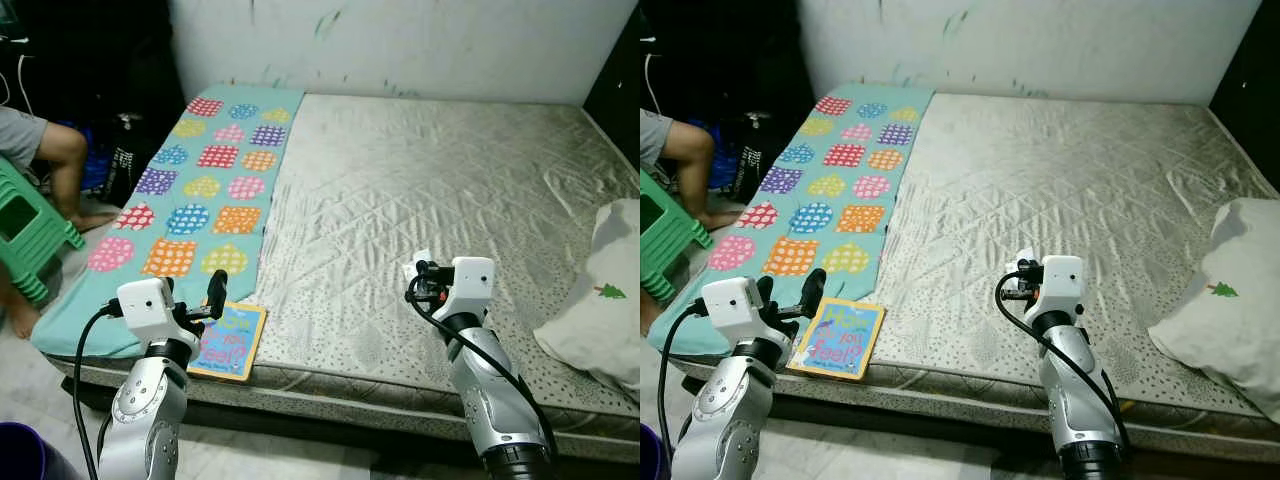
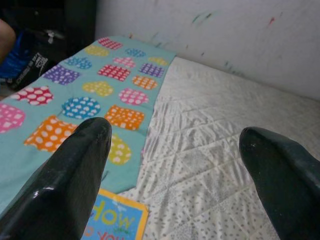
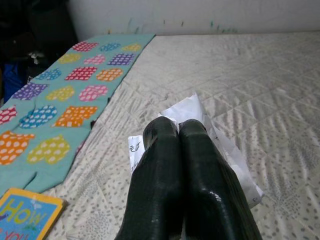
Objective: Clean up the room
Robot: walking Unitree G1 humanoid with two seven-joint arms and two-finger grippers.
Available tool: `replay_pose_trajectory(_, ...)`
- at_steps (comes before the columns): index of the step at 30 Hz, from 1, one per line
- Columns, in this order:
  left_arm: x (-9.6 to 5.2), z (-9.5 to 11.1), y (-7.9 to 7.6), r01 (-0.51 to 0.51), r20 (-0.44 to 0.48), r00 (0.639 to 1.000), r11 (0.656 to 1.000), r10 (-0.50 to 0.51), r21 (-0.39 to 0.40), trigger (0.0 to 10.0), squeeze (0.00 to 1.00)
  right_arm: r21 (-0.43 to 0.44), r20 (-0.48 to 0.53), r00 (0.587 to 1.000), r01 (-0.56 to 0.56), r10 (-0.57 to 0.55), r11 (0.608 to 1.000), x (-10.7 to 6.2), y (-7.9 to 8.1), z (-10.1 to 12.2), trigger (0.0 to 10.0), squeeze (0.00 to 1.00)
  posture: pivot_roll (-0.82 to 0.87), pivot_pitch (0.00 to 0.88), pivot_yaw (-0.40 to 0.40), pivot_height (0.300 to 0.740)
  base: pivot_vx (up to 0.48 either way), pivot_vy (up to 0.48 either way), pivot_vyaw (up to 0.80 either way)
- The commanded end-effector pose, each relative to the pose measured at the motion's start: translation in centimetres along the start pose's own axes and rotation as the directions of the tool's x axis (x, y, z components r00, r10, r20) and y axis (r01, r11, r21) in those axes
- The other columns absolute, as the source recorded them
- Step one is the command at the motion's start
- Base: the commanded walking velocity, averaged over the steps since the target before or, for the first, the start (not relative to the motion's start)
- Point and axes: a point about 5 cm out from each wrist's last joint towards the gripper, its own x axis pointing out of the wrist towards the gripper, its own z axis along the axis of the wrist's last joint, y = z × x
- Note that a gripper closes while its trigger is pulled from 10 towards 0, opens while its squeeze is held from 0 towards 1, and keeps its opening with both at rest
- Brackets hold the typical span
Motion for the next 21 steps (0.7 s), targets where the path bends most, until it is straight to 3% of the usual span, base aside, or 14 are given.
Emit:
replay_pose_trajectory(1,0.09,0.3,-0.19,0.018,0.007,1.0,1.0,-0.018,0.011,10.0,0.0,-0.001,0.013,1.0,0.003,-0.003,1.0,0.04,0.03,0.42,10.0,0.0,-0.09,0.0,0.034,0.74,0.368,0.0,0.0)
replay_pose_trajectory(16,0.14,0.16,-0.12,0.012,0.002,1.0,1.0,-0.012,0.014,10.0,0.0,-0.002,0.011,1.0,0.005,-0.005,1.0,0.06,-0.04,0.4,10.0,0.0,-0.09,0.0,0.033,0.74,0.353,0.0,0.0)
replay_pose_trajectory(21,0.22,-0.02,0.06,-0.009,-0.009,1.0,1.0,0.009,0.013,10.0,0.0,-0.006,0.011,1.0,0.005,-0.005,1.0,0.11,-0.12,0.39,10.0,0.0,-0.09,0.0,0.033,0.74,0.0,0.0,0.0)
